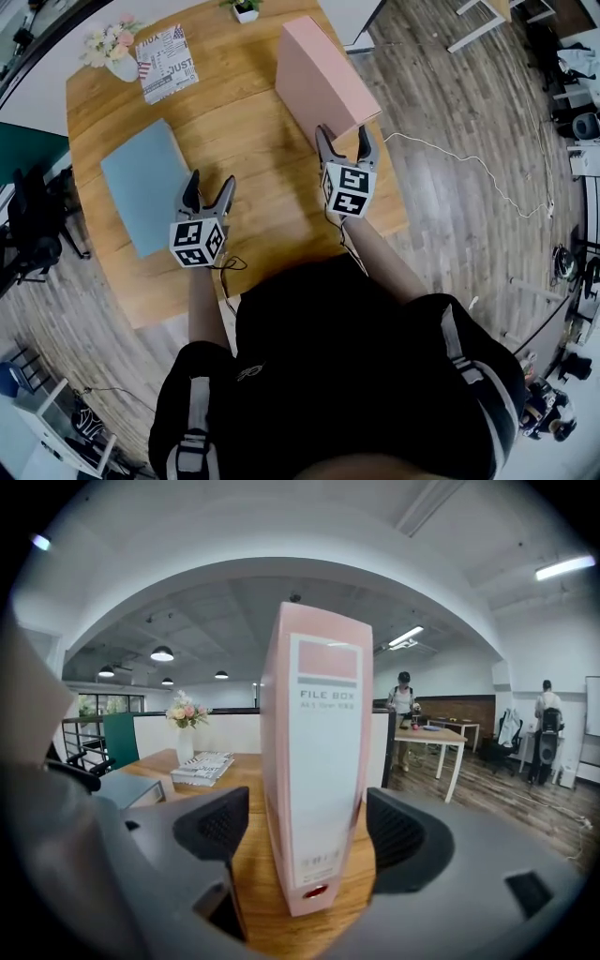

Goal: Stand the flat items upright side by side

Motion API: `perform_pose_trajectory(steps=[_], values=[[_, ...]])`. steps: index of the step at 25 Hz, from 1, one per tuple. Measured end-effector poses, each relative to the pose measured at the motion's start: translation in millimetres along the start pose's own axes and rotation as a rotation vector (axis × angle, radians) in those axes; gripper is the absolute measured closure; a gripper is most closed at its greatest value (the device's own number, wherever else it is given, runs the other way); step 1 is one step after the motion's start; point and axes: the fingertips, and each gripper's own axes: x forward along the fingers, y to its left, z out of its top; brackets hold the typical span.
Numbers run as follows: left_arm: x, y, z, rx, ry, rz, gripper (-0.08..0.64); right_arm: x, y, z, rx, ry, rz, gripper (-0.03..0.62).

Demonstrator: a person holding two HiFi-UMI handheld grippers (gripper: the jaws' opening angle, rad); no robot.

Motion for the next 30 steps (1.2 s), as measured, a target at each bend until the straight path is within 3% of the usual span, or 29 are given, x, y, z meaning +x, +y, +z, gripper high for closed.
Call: perform_pose_trajectory(steps=[5,9,13,19,26,30], values=[[-21,20,-9,-0.072,-0.001,0.056,0.204,-21,13,-16,0.019,0.049,0.066,0.186],[-38,39,-17,-0.127,-0.001,0.089,0.204,-40,42,-54,0.03,0.159,0.142,0.198],[-57,55,-23,-0.16,-0.004,0.121,0.204,-48,101,-83,0.013,0.249,0.298,0.213],[-104,87,-39,-0.206,-0.005,0.197,0.204,-57,203,-88,-0.046,0.291,0.58,0.223],[-165,138,-60,-0.257,-0.014,0.296,0.204,-58,284,-98,-0.053,0.357,0.719,0.226],[-181,165,-70,-0.255,0.02,0.305,0.204,-56,324,-102,-0.034,0.401,0.761,0.226]])
